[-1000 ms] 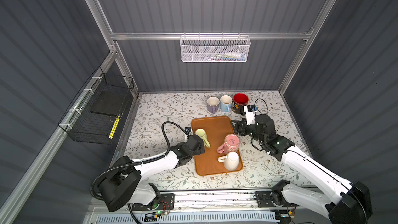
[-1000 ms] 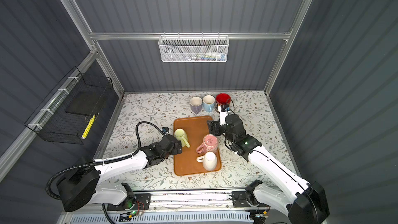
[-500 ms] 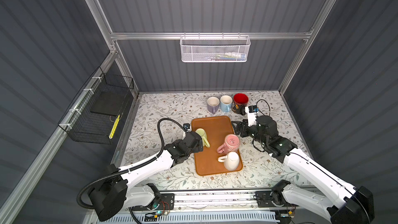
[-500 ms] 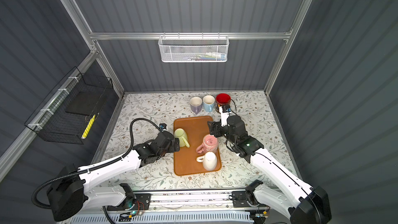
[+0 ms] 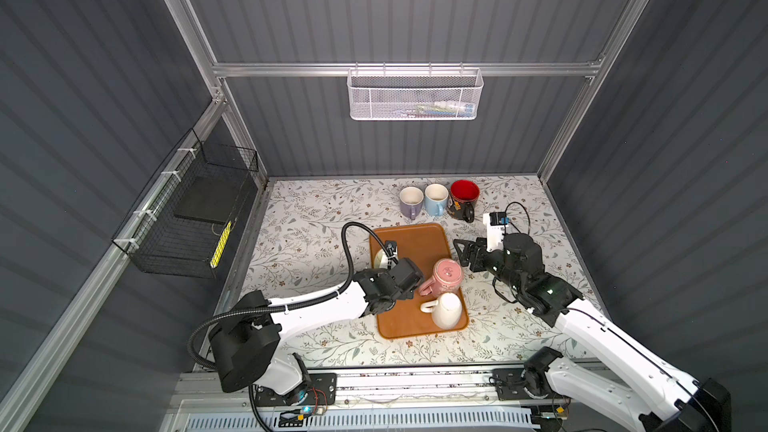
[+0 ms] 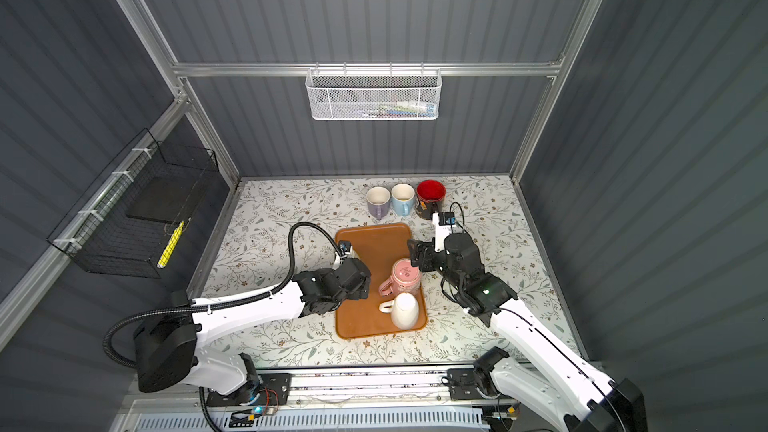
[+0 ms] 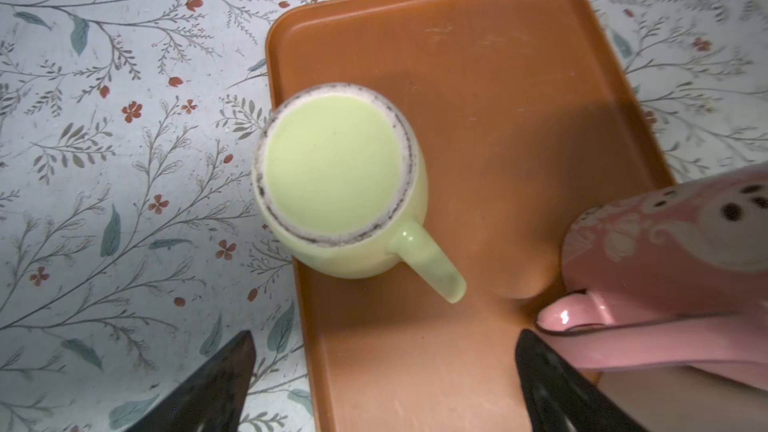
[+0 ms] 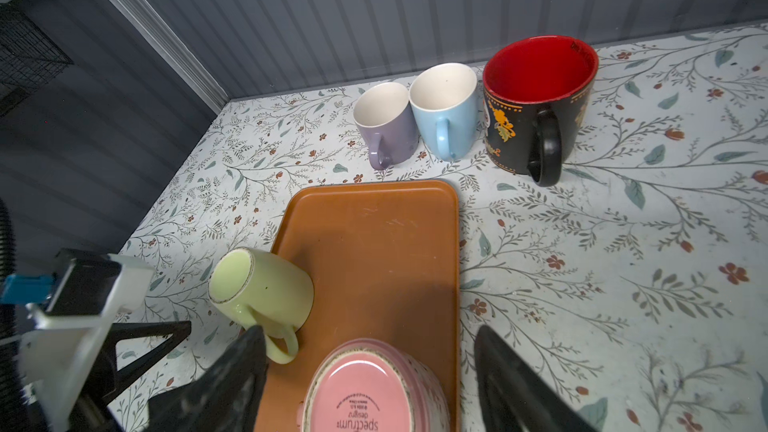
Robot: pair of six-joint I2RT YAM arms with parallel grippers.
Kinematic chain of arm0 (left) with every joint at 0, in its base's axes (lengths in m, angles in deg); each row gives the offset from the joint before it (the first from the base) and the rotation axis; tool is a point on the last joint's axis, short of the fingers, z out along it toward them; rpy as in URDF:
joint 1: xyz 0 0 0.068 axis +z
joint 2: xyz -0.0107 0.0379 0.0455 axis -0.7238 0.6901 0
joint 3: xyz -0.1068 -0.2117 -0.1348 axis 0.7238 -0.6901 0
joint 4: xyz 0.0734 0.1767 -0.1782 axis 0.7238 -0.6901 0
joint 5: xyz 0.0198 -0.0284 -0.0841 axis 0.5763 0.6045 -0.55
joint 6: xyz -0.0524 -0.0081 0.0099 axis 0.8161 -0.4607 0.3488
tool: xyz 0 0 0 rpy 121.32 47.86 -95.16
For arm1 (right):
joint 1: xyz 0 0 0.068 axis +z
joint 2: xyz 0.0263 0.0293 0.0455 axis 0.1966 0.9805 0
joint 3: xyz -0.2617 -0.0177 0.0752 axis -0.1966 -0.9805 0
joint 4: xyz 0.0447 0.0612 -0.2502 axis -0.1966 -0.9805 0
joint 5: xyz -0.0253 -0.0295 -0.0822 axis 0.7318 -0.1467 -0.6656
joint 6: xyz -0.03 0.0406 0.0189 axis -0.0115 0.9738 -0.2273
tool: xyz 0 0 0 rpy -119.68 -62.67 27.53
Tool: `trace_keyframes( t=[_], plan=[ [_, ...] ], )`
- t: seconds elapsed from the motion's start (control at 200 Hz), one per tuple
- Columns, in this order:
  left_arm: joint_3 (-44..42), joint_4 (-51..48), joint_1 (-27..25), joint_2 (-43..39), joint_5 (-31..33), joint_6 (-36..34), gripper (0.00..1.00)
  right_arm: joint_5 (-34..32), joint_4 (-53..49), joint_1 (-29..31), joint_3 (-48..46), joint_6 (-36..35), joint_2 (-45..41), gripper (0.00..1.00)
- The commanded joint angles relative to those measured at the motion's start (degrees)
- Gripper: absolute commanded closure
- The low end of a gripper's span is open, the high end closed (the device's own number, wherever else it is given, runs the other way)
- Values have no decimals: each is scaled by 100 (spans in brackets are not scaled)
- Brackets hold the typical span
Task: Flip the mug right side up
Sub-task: 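Lift and rotate the light green mug opening-up with the left gripper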
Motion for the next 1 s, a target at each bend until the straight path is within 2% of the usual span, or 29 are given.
trace_keyframes(
  t=[0.0,0.465,0.996],
  plan=[
    [360,-352,15,291,382,180,1,-157,-98,-18,-161,66,-224,21],
    [652,-409,8,921,769,214,0,-29,93,-41,-567,26,-497,20],
    [-165,-479,25,243,764,417,8,149,279,-73,-600,44,-310,20]
  ],
)
